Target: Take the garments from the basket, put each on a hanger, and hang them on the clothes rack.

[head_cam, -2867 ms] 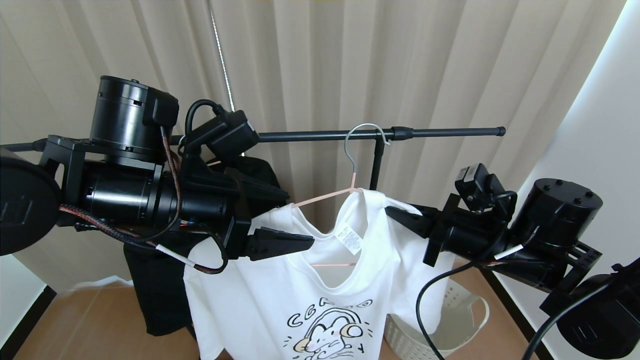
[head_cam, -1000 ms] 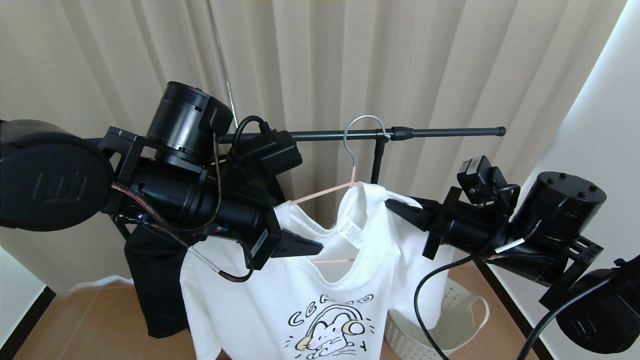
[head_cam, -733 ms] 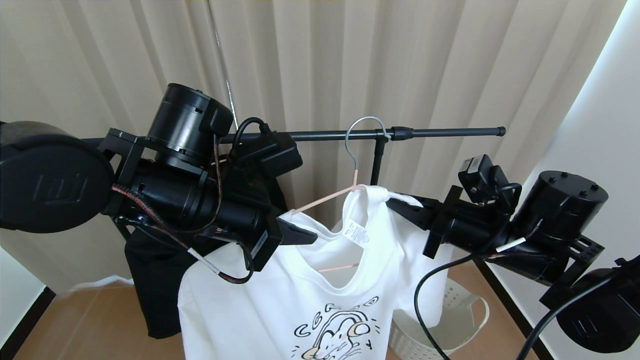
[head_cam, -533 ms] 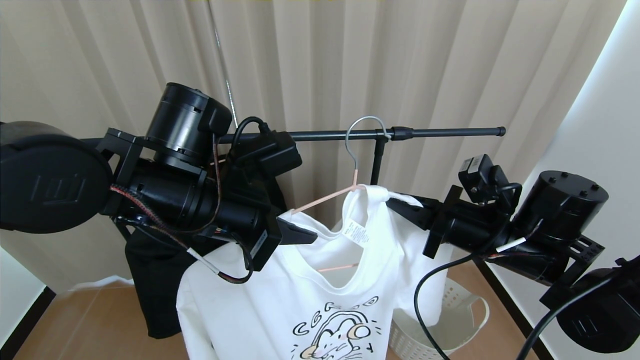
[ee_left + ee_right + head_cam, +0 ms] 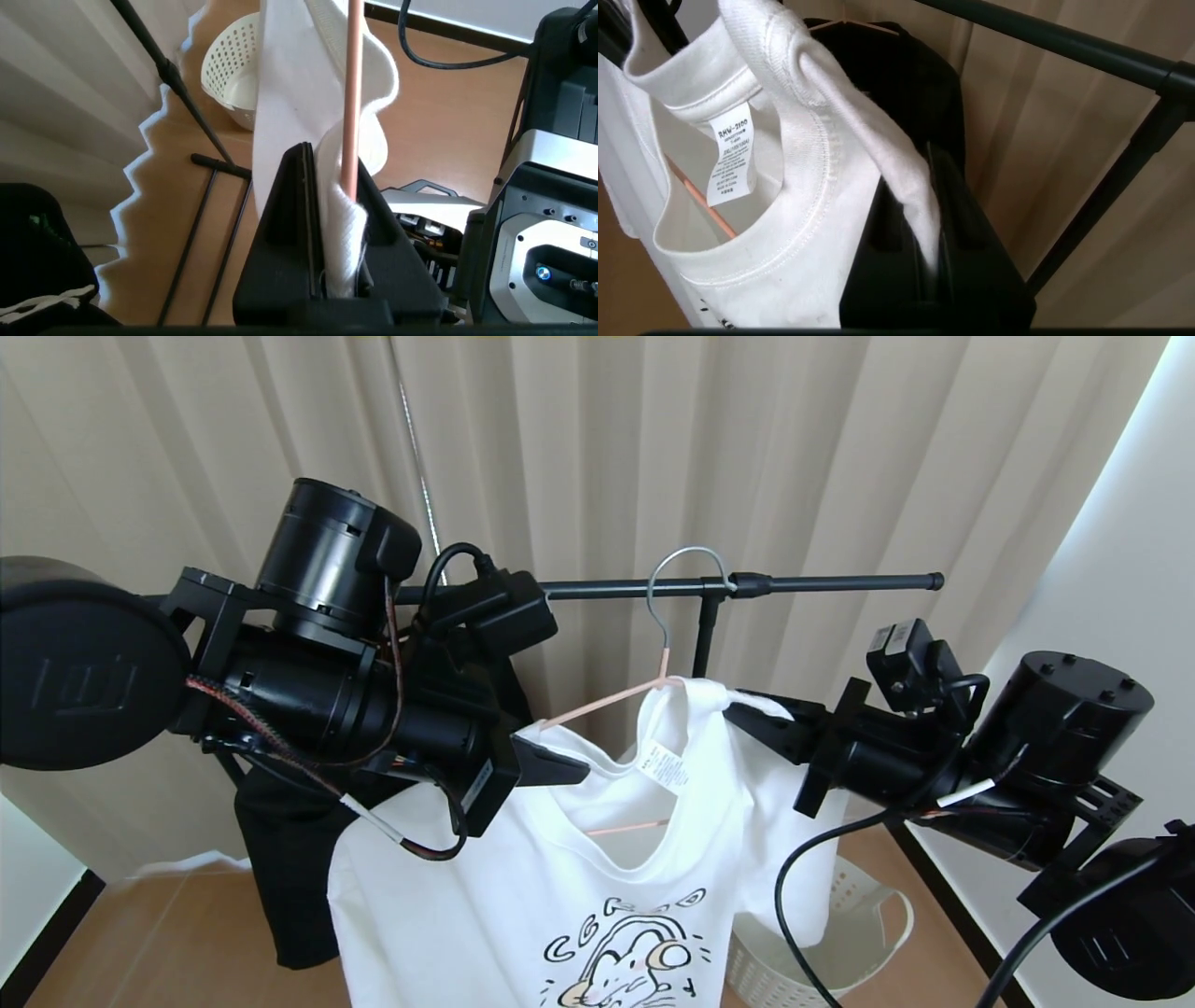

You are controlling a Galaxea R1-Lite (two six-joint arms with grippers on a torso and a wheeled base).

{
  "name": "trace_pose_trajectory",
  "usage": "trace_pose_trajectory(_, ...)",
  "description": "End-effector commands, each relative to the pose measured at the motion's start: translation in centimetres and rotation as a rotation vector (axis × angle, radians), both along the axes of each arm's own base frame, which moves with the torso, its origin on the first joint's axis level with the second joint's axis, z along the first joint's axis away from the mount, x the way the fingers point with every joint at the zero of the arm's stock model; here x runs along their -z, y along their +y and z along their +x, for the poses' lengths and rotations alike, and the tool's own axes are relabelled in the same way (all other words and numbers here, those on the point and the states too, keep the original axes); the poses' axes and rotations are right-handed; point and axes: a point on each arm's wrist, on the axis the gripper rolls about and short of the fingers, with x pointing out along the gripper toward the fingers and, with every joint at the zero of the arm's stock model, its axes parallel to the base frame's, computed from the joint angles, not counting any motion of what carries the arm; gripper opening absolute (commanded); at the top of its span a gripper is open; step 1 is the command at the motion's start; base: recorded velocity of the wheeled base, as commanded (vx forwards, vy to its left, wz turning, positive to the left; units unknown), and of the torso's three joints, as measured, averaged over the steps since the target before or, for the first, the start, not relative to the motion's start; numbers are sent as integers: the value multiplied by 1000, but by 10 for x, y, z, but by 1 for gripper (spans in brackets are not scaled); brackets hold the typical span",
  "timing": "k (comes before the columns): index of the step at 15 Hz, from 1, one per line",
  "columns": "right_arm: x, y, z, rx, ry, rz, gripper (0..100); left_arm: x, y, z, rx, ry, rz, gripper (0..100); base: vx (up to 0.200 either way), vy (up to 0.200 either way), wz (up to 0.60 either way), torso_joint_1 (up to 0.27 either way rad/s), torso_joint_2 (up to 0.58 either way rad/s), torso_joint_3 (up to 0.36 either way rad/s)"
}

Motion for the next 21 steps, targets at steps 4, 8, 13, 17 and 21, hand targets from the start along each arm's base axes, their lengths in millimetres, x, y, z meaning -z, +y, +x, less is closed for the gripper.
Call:
trace_pose_trajectory(4,-1,-1,-3,-3,-2,-1,100,-7,5,-4,-11,-18,-13,0,0,0,0,0,0,0)
trace_pose_trajectory(8,-5,-6,-3,11,-15,5,100,-9,18,-9,-39,-23,-15,0,0,0,0,0,0,0)
trace_pose_trajectory(13,-5,-13,0,35,-32,-7,100,-6,40,-18,-91,-105,-60,0,0,0,0,0,0,0)
trace_pose_trajectory(17,-8,-20,2,59,-52,-16,100,12,55,-35,-120,-205,-117,0,0,0,0,0,0,0)
trace_pose_trajectory(21,-5,-21,5,67,-59,-33,100,10,69,-46,-155,-223,-129,0,0,0,0,0,0,0)
